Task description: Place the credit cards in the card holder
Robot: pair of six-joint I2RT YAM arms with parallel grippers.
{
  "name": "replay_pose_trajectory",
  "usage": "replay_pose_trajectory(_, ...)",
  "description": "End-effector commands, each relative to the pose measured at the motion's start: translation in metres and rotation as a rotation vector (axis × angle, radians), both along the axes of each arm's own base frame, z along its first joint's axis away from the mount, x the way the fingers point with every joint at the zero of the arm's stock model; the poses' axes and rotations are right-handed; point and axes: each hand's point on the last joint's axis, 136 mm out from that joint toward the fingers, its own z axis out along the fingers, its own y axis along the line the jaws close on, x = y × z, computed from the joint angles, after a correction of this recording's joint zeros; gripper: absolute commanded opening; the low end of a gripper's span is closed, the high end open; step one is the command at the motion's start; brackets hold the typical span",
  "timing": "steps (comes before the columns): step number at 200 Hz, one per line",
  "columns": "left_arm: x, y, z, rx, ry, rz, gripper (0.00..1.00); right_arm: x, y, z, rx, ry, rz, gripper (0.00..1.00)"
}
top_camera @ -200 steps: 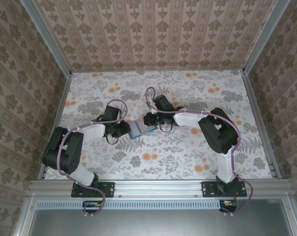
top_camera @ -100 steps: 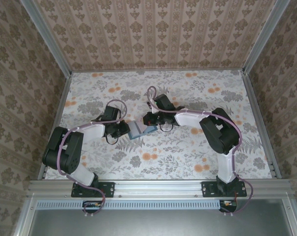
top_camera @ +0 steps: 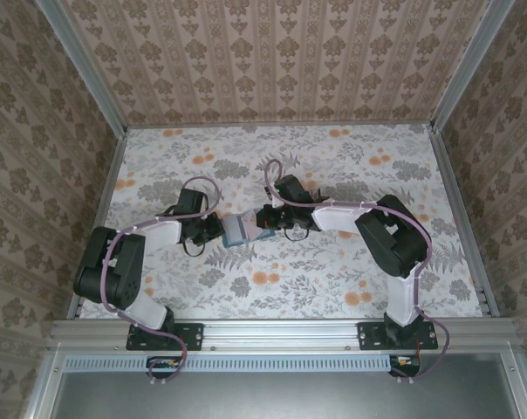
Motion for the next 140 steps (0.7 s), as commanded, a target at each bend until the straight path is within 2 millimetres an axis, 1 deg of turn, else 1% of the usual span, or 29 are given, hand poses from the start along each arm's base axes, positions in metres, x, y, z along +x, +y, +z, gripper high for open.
replay_pose_trajectory(1, -0.01, 0.018, -0.011, 0.064, 0.029, 0.011, 0.11, 0.009, -0.013, 0.006, -0.045, -0.039, -0.078, 0.08)
replay_pose_trajectory(24, -0.009, 0.016, -0.011, 0.054, 0.026, 0.009, 0.11, 0.006, 0.001, 0.01, 0.025, -0.024, -0.035, 0.08)
replay_pose_trajectory(40, -0.01, 0.014, -0.013, 0.047, 0.031, 0.005, 0.11, 0.004, 0.01, 0.016, 0.076, -0.02, -0.014, 0.08)
replay_pose_trajectory(77, -0.01, 0.014, -0.015, 0.047, 0.036, 0.006, 0.11, 0.002, 0.018, 0.022, 0.126, -0.008, 0.011, 0.08)
replay_pose_trajectory(140, -0.01, 0.014, -0.015, 0.043, 0.036, 0.001, 0.11, 0.006, 0.013, -0.004, 0.065, 0.031, -0.016, 0.08)
